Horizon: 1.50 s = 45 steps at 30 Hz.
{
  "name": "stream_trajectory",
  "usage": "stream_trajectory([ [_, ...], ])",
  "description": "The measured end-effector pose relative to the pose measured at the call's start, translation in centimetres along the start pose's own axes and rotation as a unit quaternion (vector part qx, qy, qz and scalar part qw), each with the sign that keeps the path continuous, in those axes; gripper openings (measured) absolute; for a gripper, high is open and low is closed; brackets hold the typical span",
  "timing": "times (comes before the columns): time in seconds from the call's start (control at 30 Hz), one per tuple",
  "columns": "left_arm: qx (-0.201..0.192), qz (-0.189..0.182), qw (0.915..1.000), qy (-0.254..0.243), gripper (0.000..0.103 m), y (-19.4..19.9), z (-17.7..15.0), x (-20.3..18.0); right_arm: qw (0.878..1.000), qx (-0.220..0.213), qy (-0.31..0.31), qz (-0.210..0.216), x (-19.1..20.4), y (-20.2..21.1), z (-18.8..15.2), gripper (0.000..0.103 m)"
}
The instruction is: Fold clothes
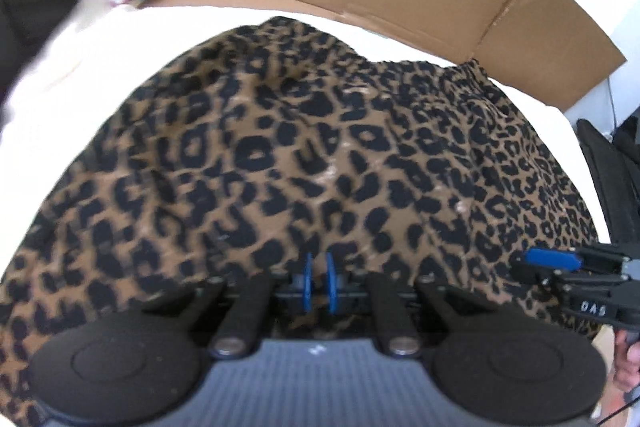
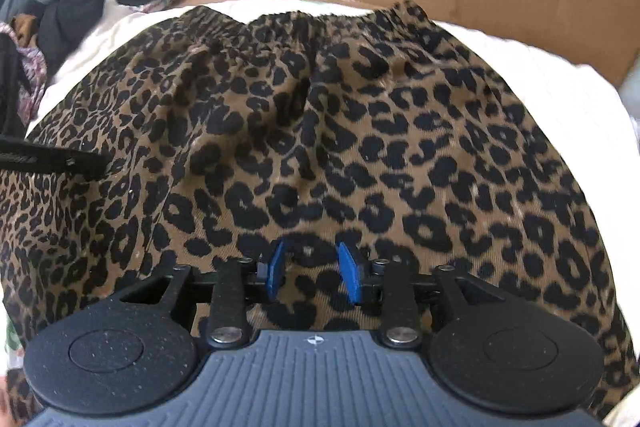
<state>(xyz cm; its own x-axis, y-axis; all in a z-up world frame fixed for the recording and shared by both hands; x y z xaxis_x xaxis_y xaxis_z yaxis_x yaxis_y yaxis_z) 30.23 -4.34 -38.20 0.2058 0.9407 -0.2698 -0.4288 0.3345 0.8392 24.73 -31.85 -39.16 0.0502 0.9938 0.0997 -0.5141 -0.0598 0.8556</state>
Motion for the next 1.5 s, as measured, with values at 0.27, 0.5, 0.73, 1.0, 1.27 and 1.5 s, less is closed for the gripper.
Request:
stream_trajectory([
  [0.27,-0.031,0.057,0.997,0.041,0.021,4.5,-1.4,5.1,1.0,0.012,-0.022,0.001,-0.3,0.9,-1.4,0.04],
  [0.5,-0.072,0.134,0.9857,0.072,0.021,8.2,-3.0,9.8,0.999,0.02,-0.047,0.008,-0.7,1.7,-2.3,0.045],
  [0.73,-0.081,0.189,0.9738,0.097,0.025,10.1,-5.2,13.8,0.998,0.025,-0.055,0.009,-0.6,2.5,-3.1,0.05],
  [1.0,-0.073,0.2,0.9713,0.107,0.037,9.9,-7.1,15.0,0.997,0.043,-0.058,0.009,-0.4,2.8,-4.6,0.055],
  [1.27,-0.071,0.177,0.9744,0.119,0.037,9.3,-8.2,16.5,0.997,0.049,-0.054,0.006,-0.1,3.4,-5.8,0.059],
  [1.5,-0.082,0.147,0.9815,0.092,0.046,8.6,-8.5,17.1,0.998,0.05,-0.042,0.004,0.2,3.8,-6.5,0.06],
])
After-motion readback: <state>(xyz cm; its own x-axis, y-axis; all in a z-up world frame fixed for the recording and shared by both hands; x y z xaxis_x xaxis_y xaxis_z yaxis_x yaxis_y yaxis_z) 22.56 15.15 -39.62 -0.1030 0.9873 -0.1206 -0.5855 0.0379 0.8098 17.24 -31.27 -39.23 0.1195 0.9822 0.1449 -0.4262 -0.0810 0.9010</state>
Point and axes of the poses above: each gripper's, at about its wrist camera, not at the fingertips, and y roughly against the way its jaws point, x to its left, z to its top, the point moved 3 cm from there along -y, roughly the way its jaws point, and after that the axes turned 1 degree about y, right-handed, at the moved point
